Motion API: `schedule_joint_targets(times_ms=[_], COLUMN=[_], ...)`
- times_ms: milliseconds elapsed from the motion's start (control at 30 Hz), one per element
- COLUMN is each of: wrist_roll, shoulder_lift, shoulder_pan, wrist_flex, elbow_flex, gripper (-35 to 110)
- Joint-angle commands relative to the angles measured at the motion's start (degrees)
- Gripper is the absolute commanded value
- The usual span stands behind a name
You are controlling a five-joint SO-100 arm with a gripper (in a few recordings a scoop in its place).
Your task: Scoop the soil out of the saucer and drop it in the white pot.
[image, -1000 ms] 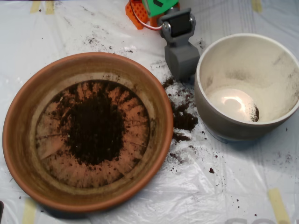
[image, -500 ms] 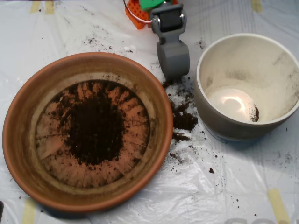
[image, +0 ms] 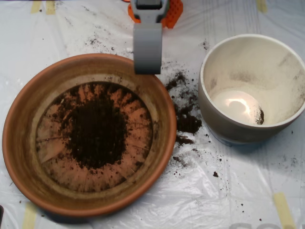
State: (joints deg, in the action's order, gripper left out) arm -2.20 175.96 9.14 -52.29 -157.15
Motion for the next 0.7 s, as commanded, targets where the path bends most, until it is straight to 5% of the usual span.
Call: schedule_joint_targets(times_ms=[0,233,667], wrist_roll=[-0.79,-2.72,-7.82], shoulder_lift=[-11.87,-34.37,-43.33], shoulder_pan=[5.10,8.79,9.32], wrist_flex=[1.49,2.81,2.46], elbow_flex=[7.47,15.47,19.86], gripper=[24,29,32])
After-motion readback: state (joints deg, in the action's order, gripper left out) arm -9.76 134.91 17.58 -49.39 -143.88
